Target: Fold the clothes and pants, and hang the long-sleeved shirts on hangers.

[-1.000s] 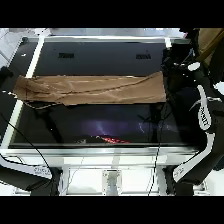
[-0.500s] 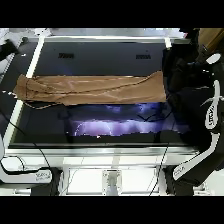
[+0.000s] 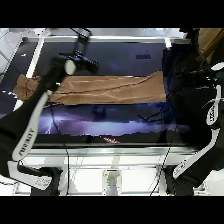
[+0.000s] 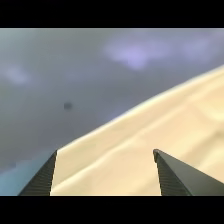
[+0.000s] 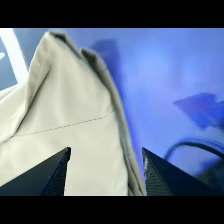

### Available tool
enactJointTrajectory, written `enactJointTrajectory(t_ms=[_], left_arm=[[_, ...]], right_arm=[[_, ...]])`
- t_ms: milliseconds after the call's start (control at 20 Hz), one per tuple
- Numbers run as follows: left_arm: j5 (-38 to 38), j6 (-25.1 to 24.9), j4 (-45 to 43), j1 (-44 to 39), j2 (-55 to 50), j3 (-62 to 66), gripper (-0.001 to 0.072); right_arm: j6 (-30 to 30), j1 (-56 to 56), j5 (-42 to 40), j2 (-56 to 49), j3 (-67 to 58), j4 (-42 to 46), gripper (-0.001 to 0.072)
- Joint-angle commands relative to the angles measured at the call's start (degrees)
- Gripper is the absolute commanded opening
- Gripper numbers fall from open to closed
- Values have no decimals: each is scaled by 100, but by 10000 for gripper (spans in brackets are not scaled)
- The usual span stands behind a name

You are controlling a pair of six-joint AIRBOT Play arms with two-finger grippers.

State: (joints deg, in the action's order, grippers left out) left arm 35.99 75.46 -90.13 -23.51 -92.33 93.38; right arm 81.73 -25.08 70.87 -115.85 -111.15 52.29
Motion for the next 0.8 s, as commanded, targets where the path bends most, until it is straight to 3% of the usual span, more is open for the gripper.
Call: enactJointTrajectory(t_ms=[0,100,250,450,550,700,750], left_arm=[[-501,-133,-94,-621,-542,4,705],[-538,-131,-72,-713,-778,4,690],[-538,-131,-72,-774,-1049,4,508],[-535,-131,-72,-820,-1220,4,208],[-535,-133,-72,-824,-1226,4,105],[-538,-133,-72,-824,-1226,4,81],[-538,-133,-72,-824,-1226,4,23]], right_arm=[[-474,-24,11,-490,-7,-525,539],[-564,66,13,-717,-7,-511,539],[-629,229,9,-896,-7,-501,538],[-636,518,7,-968,-7,-291,537],[-634,645,7,-968,-7,-173,526],[-625,813,33,-962,-7,-120,495],[-627,852,68,-955,-15,-243,416]])
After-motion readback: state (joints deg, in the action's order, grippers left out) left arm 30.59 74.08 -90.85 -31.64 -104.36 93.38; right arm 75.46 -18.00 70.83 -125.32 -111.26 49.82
